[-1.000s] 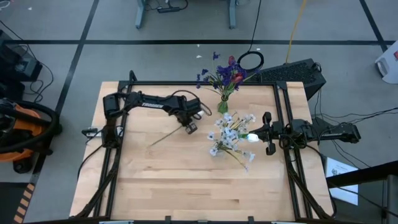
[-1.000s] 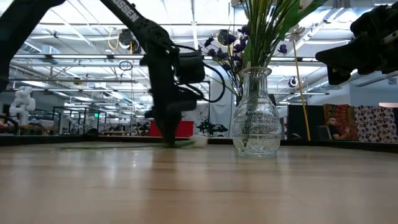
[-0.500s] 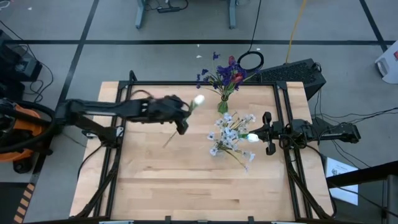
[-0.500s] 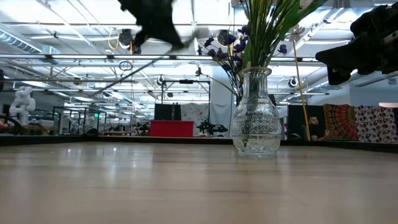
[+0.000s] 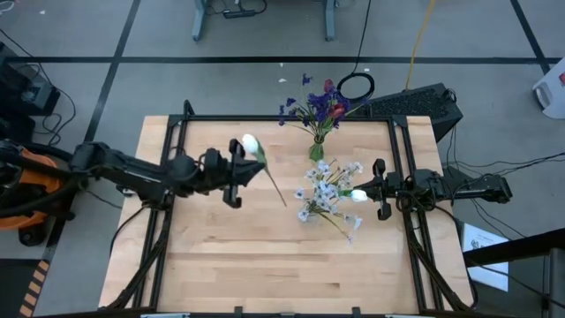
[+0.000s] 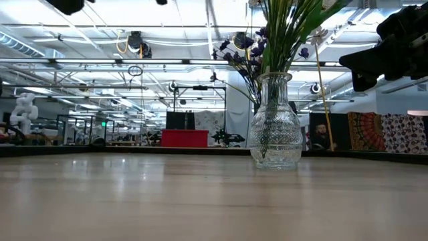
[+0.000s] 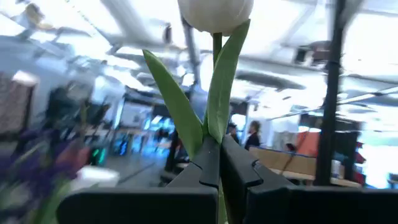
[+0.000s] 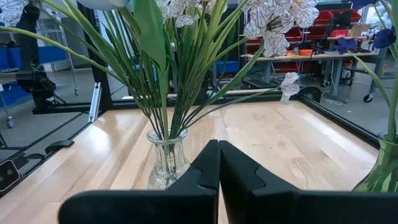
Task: Sort flowers into vase by color
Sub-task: Put the white tulip into the transparent flower vase
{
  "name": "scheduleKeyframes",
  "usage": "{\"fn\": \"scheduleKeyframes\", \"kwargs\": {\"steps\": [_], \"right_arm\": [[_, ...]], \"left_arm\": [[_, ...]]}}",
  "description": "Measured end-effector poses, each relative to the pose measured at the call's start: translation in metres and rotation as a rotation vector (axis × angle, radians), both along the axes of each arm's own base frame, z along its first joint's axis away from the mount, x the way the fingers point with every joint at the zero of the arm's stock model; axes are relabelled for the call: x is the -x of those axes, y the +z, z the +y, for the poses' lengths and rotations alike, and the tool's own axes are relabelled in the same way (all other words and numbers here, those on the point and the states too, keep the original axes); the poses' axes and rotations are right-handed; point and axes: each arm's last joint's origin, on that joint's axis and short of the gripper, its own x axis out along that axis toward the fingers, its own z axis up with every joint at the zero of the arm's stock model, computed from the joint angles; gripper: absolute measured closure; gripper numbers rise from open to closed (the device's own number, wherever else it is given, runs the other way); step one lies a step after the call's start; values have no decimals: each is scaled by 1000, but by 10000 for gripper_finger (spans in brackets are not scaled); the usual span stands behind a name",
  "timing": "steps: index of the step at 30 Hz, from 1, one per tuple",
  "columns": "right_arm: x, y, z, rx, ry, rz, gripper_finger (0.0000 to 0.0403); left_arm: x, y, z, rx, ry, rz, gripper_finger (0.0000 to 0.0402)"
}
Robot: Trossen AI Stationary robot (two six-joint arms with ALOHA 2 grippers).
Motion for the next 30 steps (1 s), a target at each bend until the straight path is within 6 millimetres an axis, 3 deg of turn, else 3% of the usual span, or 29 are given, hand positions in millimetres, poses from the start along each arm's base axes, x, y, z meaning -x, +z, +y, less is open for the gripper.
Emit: {"fn": "scheduleKeyframes", "kwargs": {"steps": [9, 13, 30], "right_arm": [[0, 0, 0, 0, 0, 0, 403], [0, 0, 0, 0, 0, 0, 403], [0, 0, 0, 0, 0, 0, 403]], "left_arm": [[-46, -14, -11, -153, -33, -15, 401], [-57, -16, -12, -152, -24, -69, 401], [-92, -68, -17, -167, -43, 132, 385]]}}
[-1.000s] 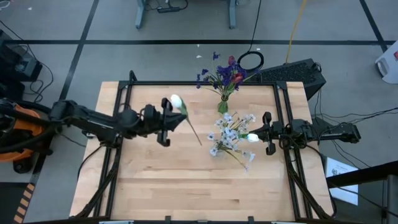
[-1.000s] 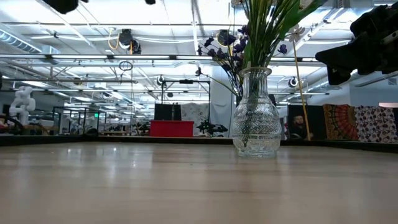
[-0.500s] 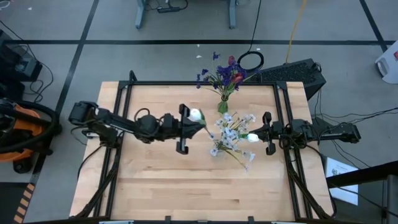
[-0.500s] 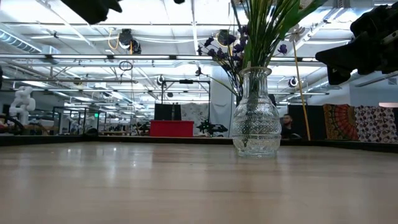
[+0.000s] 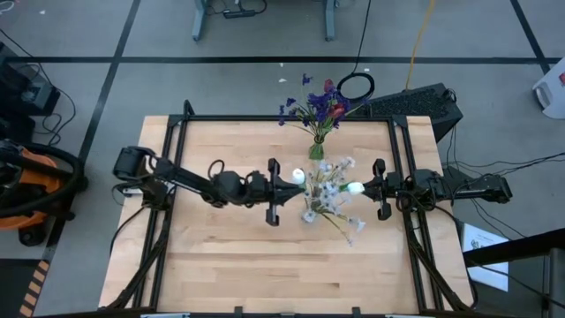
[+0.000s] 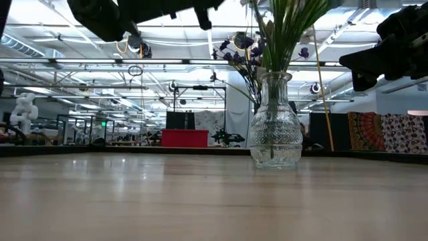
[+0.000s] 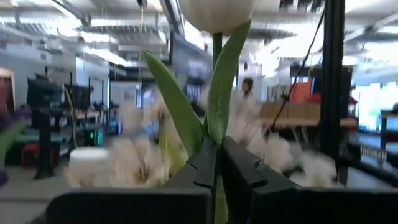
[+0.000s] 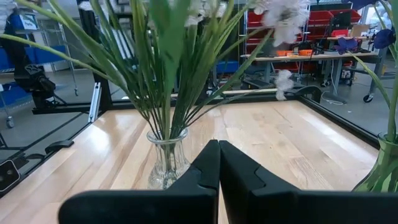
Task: Sort flowers into vase by color
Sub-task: Put the white tulip into the transparent flower vase
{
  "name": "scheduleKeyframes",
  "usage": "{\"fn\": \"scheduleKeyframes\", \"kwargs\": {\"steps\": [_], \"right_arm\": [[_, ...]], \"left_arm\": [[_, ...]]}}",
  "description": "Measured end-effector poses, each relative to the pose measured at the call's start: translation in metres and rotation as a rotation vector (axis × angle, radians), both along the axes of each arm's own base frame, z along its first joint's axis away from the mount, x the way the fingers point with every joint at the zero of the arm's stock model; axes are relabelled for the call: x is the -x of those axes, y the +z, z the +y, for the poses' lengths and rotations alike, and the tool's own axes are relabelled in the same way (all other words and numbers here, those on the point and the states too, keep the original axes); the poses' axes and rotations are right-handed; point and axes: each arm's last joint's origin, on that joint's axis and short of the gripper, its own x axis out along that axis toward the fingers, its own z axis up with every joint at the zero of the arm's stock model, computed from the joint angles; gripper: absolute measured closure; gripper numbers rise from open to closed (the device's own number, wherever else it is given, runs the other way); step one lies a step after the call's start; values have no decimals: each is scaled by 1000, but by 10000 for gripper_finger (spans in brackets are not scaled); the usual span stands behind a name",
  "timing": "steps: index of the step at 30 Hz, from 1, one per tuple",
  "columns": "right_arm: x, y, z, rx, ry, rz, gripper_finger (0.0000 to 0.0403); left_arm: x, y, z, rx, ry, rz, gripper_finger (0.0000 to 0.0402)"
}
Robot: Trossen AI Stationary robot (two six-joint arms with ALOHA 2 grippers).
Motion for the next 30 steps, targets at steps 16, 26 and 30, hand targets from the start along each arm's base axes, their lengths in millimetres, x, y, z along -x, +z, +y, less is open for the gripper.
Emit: {"fn": "scheduleKeyframes", "kwargs": {"steps": [16, 26, 30], "right_arm": [[0, 0, 0, 0, 0, 0, 403], [0, 0, 0, 0, 0, 0, 403], [0, 0, 0, 0, 0, 0, 403]], "left_arm": [[-9, -30, -4, 100, -42, 244, 356], [-6, -33, -4, 110, -39, 345, 291], [3, -17, -1, 99, -25, 376, 290]]}}
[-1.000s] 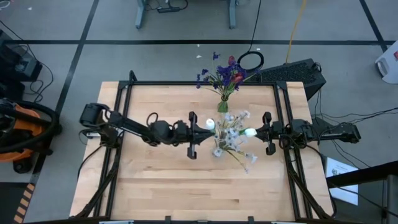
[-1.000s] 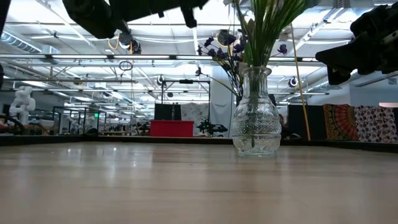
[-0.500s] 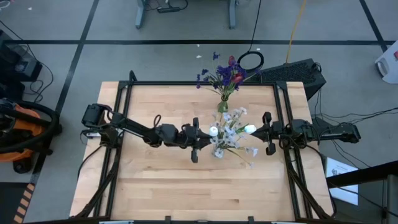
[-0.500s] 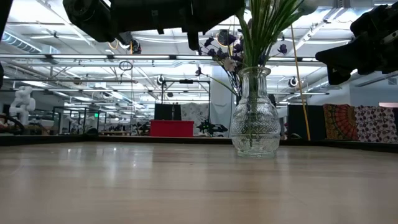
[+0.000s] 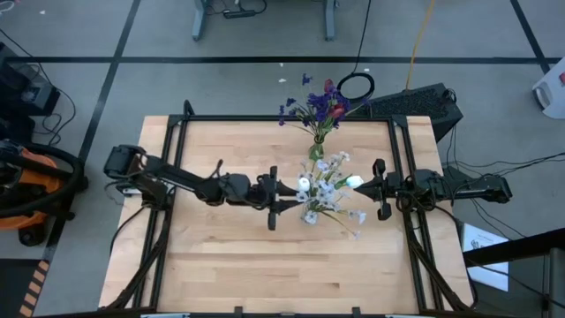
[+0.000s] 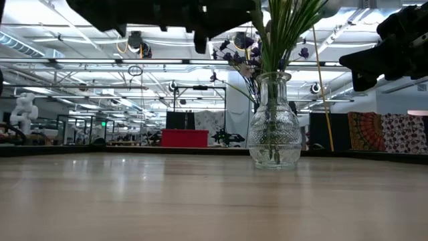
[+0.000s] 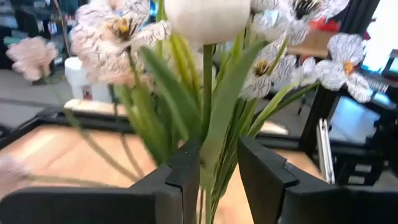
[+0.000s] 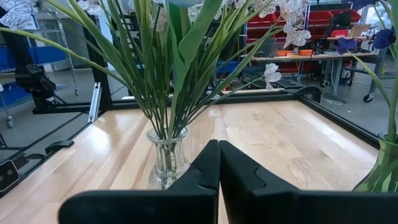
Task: Sort flowers into vase by color
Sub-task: Put the white tulip into the transparent flower vase, then return to Home Position
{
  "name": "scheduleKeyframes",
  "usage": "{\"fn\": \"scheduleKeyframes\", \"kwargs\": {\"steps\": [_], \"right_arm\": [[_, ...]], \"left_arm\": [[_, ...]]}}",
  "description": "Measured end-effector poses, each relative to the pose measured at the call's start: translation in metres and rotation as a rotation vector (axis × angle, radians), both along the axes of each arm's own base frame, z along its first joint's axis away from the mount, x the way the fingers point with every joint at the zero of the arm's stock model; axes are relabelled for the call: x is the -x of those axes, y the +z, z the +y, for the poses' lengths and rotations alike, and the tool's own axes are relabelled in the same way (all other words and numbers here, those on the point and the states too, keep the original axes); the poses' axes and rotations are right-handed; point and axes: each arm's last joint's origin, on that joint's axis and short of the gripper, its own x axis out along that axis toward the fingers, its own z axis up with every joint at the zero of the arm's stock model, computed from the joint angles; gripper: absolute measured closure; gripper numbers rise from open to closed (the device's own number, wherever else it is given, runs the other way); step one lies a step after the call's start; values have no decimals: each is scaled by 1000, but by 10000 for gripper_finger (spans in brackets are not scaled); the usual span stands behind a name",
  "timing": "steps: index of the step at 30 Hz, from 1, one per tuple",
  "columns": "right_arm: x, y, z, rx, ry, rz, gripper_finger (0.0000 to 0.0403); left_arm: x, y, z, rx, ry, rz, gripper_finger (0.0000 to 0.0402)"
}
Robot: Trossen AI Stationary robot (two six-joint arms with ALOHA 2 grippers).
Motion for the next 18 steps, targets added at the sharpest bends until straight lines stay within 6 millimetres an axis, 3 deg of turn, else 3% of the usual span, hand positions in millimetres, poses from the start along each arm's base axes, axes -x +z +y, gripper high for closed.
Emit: {"fn": "scheduleKeyframes", "kwargs": {"steps": [10, 14, 18], "right_arm": [[0, 0, 0, 0, 0, 1, 403], [0, 0, 0, 0, 0, 1, 403], [0, 0, 0, 0, 0, 1, 403]], "left_arm": [[49, 23, 16, -161, 2, 360, 290], [74, 35, 21, -214, -9, 445, 290], [101, 32, 27, -239, -19, 434, 299]]}}
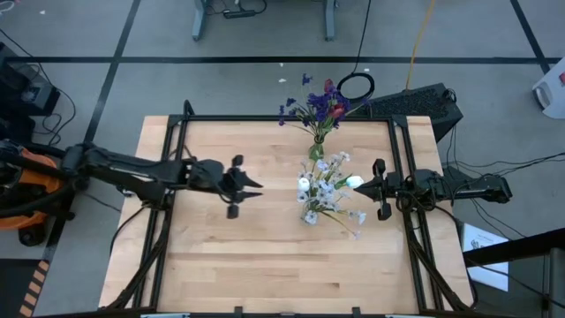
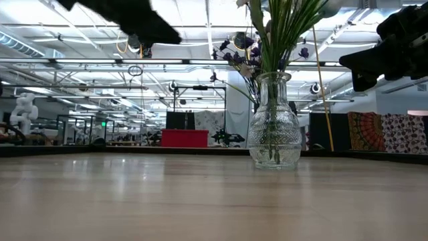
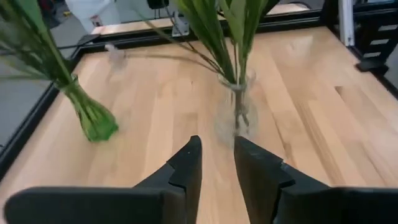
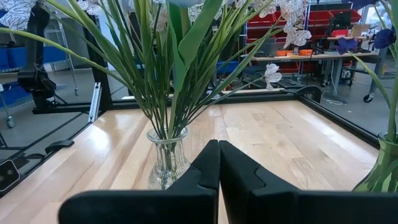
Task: Sort flowers into vase by color
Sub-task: Return to Home Position
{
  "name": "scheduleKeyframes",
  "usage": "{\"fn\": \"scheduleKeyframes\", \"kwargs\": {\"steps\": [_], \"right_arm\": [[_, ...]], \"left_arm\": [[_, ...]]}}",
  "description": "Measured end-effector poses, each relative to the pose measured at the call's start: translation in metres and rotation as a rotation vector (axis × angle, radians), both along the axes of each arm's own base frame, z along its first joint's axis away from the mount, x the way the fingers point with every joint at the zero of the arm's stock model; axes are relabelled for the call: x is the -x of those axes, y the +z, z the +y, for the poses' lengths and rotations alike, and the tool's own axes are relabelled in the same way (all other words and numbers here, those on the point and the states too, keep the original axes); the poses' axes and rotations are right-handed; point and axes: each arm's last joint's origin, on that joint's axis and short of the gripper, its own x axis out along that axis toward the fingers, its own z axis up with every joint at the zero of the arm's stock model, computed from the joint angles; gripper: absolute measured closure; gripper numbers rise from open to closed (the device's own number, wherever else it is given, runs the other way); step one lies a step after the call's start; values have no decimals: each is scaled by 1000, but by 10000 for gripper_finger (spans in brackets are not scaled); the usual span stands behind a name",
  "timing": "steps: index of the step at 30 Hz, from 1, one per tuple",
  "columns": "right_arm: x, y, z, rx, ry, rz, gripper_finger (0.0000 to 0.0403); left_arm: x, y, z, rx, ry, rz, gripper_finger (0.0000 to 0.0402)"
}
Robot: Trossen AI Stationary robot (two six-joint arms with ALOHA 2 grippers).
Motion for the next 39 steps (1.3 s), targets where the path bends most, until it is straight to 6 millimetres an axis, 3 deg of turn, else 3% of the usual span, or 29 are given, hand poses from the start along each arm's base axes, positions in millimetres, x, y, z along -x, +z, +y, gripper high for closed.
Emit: {"fn": "scheduleKeyframes", "kwargs": {"steps": [11, 22, 32, 39], "right_arm": [[0, 0, 0, 0, 0, 0, 403], [0, 0, 0, 0, 0, 0, 403], [0, 0, 0, 0, 0, 0, 403], [0, 0, 0, 0, 0, -1, 403]], "left_arm": [[82, -33, 7, 83, -18, -151, 395], [137, -45, 11, 139, -5, -303, 398], [163, -58, 12, 176, -13, -484, 399], [153, -81, 10, 188, -77, -572, 400]]}}
